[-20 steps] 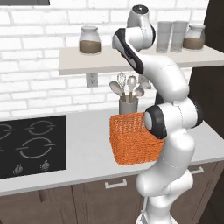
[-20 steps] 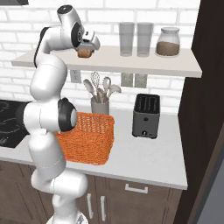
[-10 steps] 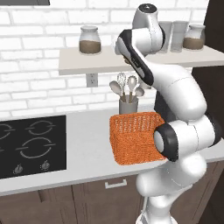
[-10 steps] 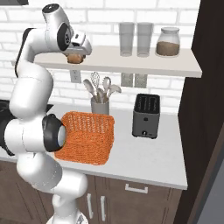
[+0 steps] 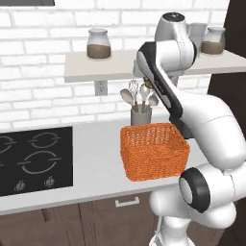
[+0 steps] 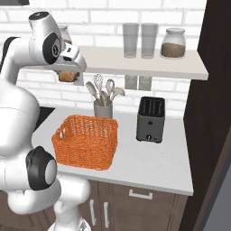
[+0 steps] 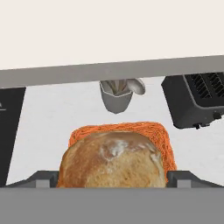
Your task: Open the cabinet, pick up the bread from the cabinet and place it in the basket. Then move the basket to the dining counter.
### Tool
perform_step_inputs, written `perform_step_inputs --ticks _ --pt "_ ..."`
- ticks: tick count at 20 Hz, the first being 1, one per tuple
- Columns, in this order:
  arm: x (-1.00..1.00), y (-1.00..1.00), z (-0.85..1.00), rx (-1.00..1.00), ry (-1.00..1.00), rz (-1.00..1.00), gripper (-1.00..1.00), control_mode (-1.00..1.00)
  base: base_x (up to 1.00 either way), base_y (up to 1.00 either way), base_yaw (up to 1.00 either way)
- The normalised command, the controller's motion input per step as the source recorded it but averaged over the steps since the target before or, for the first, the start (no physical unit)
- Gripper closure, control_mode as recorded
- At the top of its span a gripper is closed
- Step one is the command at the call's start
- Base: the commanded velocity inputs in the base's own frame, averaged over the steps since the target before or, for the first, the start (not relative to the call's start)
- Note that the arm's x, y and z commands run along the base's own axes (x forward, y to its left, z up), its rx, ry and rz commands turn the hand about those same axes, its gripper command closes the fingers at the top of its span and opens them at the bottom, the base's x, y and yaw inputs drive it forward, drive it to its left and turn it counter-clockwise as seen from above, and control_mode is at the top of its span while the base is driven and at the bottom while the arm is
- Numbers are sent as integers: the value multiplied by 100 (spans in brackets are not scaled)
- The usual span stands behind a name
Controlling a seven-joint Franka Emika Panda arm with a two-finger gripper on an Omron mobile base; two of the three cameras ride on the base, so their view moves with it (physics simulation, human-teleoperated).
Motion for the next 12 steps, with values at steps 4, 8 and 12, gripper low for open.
perform_step_inputs --ticks 4,8,12 --pt "-100 0 -80 -3 25 0 100 -100 0 0 0" --pt "-67 1 -100 -12 32 0 100 -100 0 0 0" --pt "-9 0 -100 -10 29 0 100 -100 0 0 0"
